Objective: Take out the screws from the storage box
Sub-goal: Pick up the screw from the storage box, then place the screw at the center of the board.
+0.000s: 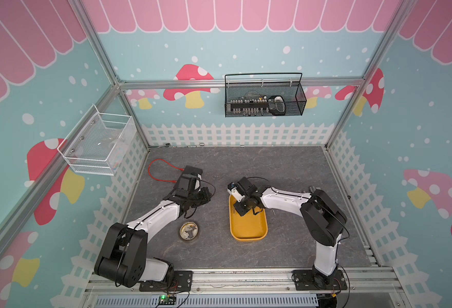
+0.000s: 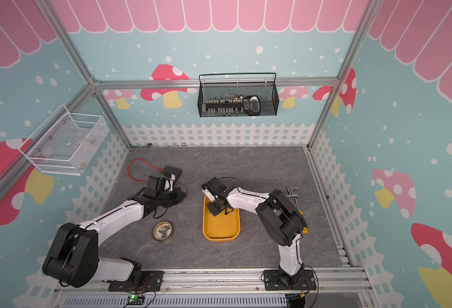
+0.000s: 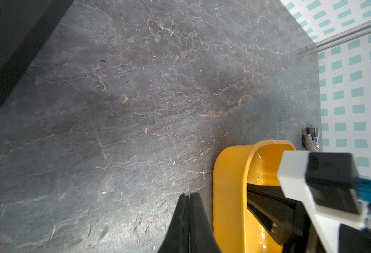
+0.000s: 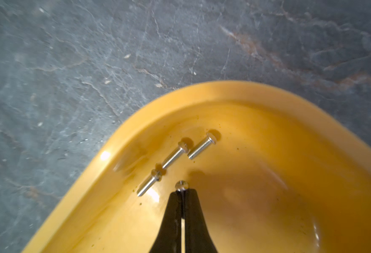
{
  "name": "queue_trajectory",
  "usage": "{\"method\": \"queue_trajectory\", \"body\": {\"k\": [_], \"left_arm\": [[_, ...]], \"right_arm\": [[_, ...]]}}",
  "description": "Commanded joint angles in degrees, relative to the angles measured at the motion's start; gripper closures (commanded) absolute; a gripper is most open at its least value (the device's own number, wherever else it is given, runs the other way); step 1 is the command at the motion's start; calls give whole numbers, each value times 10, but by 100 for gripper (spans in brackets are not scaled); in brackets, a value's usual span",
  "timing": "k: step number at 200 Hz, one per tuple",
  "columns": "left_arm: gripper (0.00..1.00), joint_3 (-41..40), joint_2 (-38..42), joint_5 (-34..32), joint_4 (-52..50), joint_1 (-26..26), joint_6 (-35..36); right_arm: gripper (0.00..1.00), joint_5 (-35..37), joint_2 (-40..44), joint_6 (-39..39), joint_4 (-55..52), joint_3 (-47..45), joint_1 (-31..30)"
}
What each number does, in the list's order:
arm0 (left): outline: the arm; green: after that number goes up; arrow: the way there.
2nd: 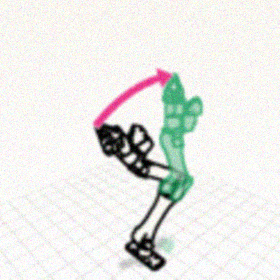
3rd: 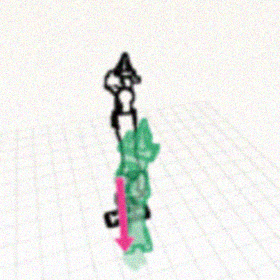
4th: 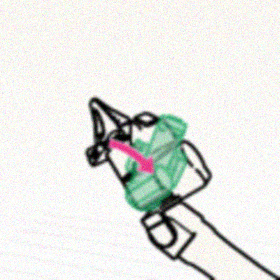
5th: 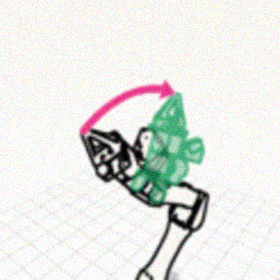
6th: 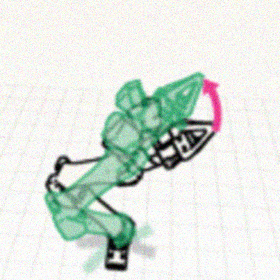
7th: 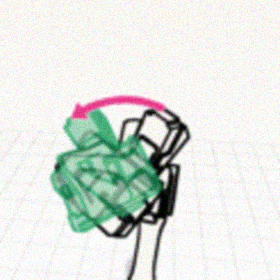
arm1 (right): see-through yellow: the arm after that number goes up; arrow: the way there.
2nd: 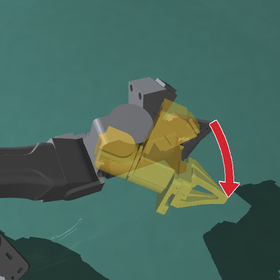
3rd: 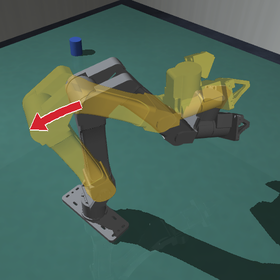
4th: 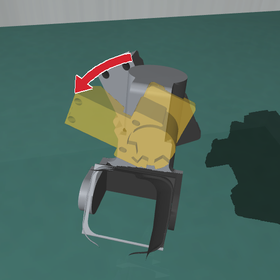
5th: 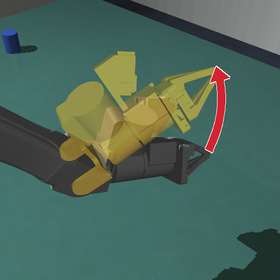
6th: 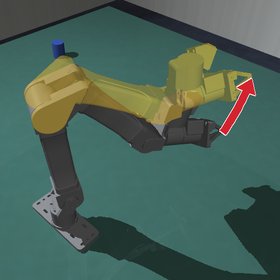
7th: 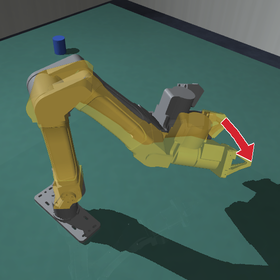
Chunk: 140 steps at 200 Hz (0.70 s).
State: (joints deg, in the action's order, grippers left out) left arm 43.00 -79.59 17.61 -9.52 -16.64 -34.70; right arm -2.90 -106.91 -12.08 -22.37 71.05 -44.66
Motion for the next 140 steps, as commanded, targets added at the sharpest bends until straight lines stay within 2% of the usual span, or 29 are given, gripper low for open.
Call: {"method": "queue_trajectory", "body": {"k": [1, 44, 51, 80, 98, 118, 140], "left_arm": [[93, -4, 18, -1, 7, -17, -10], [93, 25, -1, -27, 2, -70, -16], [93, 31, -3, -31, 2, -93, -20], [92, 69, -12, -56, -3, -158, -27], [88, 90, -24, -67, -4, -188, -33], [87, 109, -51, -82, -9, -213, -29], [86, 119, -80, -95, -16, -230, -27]], "right_arm": [[100, -19, 75, -17, -7, 12, 3], [100, -37, 156, -30, -29, -10, 32], [100, -36, 174, -32, -33, -21, 40], [100, -56, 262, -46, -43, -89, 103], [100, -63, 308, -50, -46, -135, 148], [100, -58, 329, -58, -49, -175, 176], [100, -60, 305, -68, -43, -211, 189]]}}
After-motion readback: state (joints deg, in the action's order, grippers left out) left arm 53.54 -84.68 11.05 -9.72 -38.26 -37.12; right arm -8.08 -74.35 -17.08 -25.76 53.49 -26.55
